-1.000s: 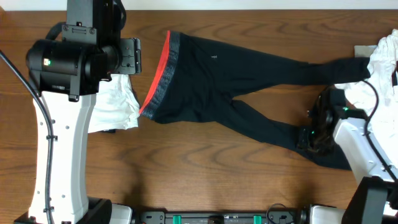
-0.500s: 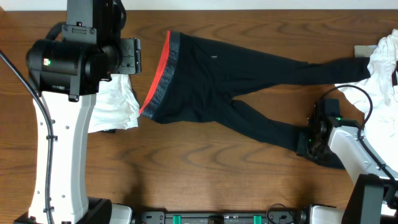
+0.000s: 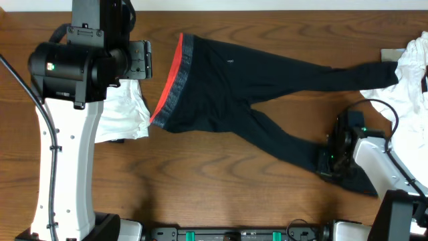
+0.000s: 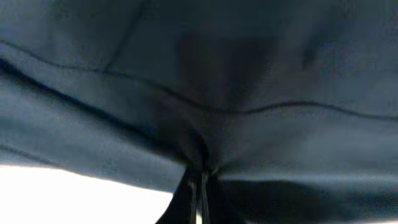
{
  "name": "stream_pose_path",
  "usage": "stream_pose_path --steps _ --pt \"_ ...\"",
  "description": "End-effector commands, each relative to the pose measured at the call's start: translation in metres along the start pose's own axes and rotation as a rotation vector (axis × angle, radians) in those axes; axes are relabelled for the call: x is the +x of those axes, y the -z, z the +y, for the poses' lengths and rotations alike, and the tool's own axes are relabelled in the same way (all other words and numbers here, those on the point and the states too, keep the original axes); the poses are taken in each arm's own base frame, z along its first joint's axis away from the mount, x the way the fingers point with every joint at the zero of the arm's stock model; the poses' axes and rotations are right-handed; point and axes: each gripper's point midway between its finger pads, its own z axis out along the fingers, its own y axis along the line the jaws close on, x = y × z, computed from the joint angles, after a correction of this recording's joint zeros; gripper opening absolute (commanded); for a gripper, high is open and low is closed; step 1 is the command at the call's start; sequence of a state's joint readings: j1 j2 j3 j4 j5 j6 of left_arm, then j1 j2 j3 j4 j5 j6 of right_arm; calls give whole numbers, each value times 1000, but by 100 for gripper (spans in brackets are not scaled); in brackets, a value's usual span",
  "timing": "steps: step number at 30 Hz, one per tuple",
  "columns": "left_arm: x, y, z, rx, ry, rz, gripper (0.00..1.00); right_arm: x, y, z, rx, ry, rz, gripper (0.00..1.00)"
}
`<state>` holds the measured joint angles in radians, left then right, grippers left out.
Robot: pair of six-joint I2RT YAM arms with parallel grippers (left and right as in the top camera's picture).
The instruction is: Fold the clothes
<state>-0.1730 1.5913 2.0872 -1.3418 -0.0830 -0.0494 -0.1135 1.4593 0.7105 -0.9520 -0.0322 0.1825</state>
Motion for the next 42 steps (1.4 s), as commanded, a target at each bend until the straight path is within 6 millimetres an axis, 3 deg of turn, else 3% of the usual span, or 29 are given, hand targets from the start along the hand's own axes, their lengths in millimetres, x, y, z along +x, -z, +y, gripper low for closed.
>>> stream_pose_path --steps 1,6,10,17,23,31,33,35,36,42 --pt "-5 3 3 -12 15 -24 71 -15 41 25 -116 -1 -38 1" --pt "-8 3 3 -10 17 -35 72 -16 90 32 -149 23 -38 2" --pt "-8 3 3 -10 17 -35 72 -28 108 34 -157 68 -95 1" --pt "-8 3 3 -10 17 -35 72 -64 103 26 -168 71 -185 1" --pt "-8 3 3 -10 16 -34 72 -111 86 14 -171 66 -266 2" --pt "-7 3 3 -10 16 -33 72 -161 67 19 -186 142 -371 3" --pt "-7 3 3 -10 16 -31 72 -170 68 17 -187 130 -402 13" --pt "-7 3 3 -10 16 -31 71 -175 71 14 -192 95 -422 41" --pt "-7 3 3 -10 16 -31 71 -176 72 11 -195 70 -422 48" --pt "-7 3 3 -10 16 -31 72 -149 77 3 -230 3 -293 49"
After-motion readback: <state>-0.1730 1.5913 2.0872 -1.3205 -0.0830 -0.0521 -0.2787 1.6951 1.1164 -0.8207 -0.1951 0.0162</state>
